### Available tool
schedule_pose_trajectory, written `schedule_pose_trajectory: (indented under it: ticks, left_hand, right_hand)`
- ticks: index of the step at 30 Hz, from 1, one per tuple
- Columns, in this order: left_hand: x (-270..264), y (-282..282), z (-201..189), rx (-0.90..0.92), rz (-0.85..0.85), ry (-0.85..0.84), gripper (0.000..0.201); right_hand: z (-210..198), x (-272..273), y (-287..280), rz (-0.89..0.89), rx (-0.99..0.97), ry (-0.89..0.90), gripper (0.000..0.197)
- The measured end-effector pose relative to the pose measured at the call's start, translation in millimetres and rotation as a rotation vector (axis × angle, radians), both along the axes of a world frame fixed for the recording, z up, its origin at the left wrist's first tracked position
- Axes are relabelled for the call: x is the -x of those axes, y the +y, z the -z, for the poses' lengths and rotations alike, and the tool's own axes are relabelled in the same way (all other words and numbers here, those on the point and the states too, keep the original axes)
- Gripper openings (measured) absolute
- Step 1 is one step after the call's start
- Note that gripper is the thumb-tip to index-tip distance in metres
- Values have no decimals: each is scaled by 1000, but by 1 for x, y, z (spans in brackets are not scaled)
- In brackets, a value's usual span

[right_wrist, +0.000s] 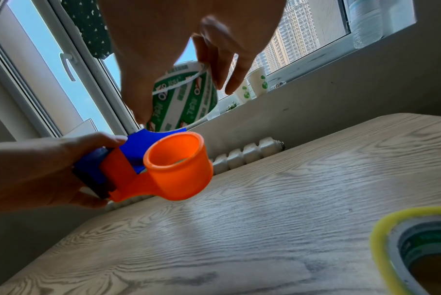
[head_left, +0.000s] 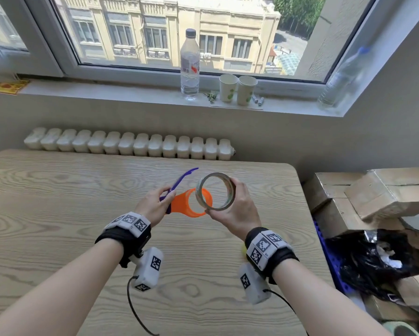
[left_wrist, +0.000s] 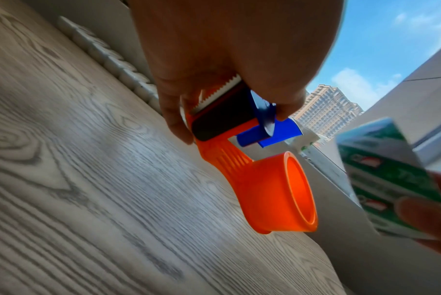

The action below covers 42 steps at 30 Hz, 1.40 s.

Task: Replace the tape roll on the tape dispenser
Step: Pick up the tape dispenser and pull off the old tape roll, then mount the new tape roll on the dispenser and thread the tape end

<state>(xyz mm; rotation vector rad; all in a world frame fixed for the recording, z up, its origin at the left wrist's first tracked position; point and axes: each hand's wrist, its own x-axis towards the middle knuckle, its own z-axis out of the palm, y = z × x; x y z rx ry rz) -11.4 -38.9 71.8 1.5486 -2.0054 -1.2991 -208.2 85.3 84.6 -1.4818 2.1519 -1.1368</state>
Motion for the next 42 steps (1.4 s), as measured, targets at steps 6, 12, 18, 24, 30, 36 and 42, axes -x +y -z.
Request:
schedule_pose_trajectory:
  ticks: [6, 12, 18, 24, 30, 36, 42]
  left_hand:
    - [-11, -13, 0, -47, -84, -33, 44]
    - [-25, -27, 19, -71, -121, -74, 36]
    - [-31, -26, 40, -80, -141, -104, 52]
    - [-29, -18, 44, -73, -133, -57, 17]
    - [-31, -13, 45, -76, -119, -18, 29]
    - [-16, 3, 38, -60, -90, 11, 14]
    - [11, 28, 37, -49, -10, 66, 23]
  right_hand:
    - [24, 22, -11, 60, -117, 23, 95]
    - [72, 26, -18, 97, -377, 124, 96]
    - [108, 10, -23, 31, -593, 67, 92]
    - [123, 1, -22, 2, -634, 44, 90]
    - [129, -4, -21, -11, -644, -4, 98]
    - [113, 10, 3, -35, -570, -33, 110]
    - [103, 42, 57, 108, -552, 115, 103]
